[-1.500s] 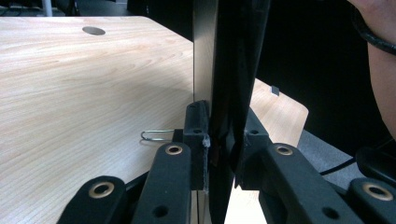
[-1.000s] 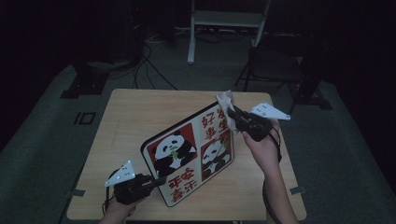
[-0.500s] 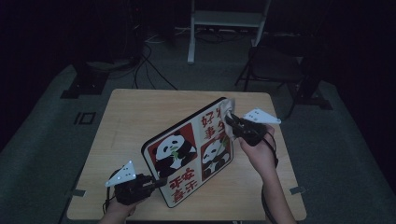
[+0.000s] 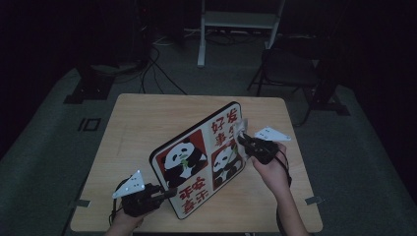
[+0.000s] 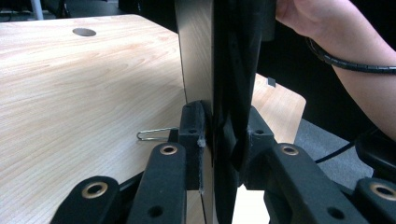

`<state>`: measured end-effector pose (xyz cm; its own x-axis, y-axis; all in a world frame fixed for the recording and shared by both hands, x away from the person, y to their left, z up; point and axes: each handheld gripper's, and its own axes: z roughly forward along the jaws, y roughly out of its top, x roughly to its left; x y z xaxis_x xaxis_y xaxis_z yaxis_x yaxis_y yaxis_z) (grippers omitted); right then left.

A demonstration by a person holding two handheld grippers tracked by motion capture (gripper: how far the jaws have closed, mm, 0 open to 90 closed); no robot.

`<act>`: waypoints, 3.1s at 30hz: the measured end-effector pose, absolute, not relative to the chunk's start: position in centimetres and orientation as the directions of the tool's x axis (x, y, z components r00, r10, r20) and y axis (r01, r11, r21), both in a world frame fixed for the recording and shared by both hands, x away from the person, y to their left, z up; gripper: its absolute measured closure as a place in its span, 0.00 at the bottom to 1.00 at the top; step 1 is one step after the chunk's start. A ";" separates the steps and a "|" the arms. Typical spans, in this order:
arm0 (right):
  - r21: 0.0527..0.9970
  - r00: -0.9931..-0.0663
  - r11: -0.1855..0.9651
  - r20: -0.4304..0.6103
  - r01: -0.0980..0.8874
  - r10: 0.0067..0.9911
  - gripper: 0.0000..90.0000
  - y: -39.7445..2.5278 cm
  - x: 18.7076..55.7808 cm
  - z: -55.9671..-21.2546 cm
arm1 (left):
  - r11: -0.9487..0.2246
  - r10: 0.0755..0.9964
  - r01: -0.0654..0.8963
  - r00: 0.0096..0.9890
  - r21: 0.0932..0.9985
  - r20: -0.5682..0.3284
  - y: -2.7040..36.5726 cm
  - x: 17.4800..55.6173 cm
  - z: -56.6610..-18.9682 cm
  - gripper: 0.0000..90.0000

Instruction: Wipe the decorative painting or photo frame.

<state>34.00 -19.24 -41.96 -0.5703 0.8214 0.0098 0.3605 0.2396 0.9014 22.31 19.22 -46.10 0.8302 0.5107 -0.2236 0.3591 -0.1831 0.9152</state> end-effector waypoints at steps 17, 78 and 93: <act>0.832 -0.559 0.293 0.025 0.471 0.829 0.88 -20.2 33.4 -47.0 | -0.186 0.511 0.366 0.829 0.912 -0.228 19.1 22.3 -46.0 0.84; 0.692 -0.528 0.335 0.078 0.640 0.846 0.88 -20.7 32.6 -53.9 | -0.088 0.642 0.175 0.763 0.981 -0.079 20.0 22.2 -35.9 0.46; 0.791 -0.513 0.275 0.057 0.547 0.856 0.88 -21.4 31.3 -48.8 | -0.108 0.634 0.172 0.771 0.979 -0.066 20.3 22.1 -36.0 0.83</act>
<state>31.29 -21.38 -48.79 -0.5134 0.8563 0.0567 0.5466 0.2754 0.7908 22.08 20.32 -36.00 0.7709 0.6335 -0.0658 0.1721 -0.1077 0.9792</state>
